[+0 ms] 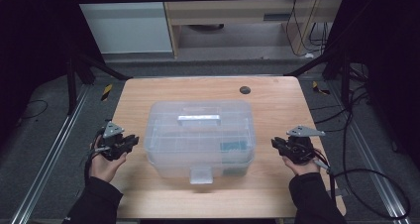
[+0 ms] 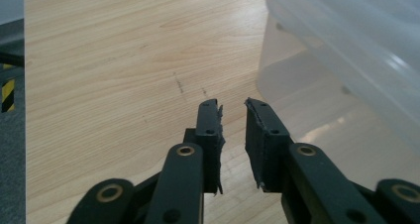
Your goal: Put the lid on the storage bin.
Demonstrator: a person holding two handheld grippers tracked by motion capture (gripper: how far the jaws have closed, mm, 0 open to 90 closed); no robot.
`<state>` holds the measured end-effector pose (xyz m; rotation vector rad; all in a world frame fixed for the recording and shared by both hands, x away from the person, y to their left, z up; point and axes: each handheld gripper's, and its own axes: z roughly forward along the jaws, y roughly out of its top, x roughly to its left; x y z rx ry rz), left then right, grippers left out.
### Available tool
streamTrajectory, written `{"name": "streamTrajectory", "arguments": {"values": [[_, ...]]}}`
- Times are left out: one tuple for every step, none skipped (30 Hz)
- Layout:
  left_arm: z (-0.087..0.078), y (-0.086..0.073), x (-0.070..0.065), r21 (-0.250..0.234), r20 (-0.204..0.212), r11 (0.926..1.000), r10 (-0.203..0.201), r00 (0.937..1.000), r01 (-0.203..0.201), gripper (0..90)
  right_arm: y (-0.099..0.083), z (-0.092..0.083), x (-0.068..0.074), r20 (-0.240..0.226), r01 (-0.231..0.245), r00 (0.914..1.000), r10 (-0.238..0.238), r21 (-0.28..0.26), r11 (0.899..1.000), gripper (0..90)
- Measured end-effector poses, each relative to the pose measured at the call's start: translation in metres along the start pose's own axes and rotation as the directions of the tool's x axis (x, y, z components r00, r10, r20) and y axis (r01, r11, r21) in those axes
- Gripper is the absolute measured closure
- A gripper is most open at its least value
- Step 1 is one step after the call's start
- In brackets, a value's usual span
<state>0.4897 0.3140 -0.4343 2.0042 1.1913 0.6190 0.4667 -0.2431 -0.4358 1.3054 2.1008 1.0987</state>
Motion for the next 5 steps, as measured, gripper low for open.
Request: {"name": "streamTrajectory", "arguments": {"values": [[0.0008, -0.0007, 0.0012, -0.001, -0.003, 1.0, -0.003, 1.0, 0.003, 72.3, -0.0021, 0.0017, -0.0025, 0.01, -0.004, 0.9999, 0.004, 0.004, 1.0, 73.1], [0.0013, -0.0012, 0.0023, -0.001, -0.005, 1.0, -0.008, 1.0, 0.008, 71.2, -0.0038, 0.0031, -0.0044, 0.014, -0.013, 0.9998, 0.012, 0.01, 1.0, 71.2], [0.0018, -0.0018, 0.0031, 0.0, -0.006, 0.9999, -0.013, 0.9999, 0.013, 70.0, -0.0054, 0.0047, -0.0065, 0.024, -0.008, 0.9997, 0.007, 0.012, 1.0, 67.9], [0.0021, -0.0023, 0.004, -0.001, -0.011, 0.9999, -0.013, 0.9999, 0.013, 68.7, -0.0066, 0.0059, -0.0071, 0.032, -0.017, 0.9993, 0.017, 0.014, 1.0, 65.9], [0.0023, -0.0027, 0.0051, 0.002, -0.015, 0.9999, -0.01, 0.9998, 0.01, 67.2, -0.0073, 0.0068, -0.0083, 0.038, -0.016, 0.9992, 0.015, 0.018, 1.0, 64.2]]}}
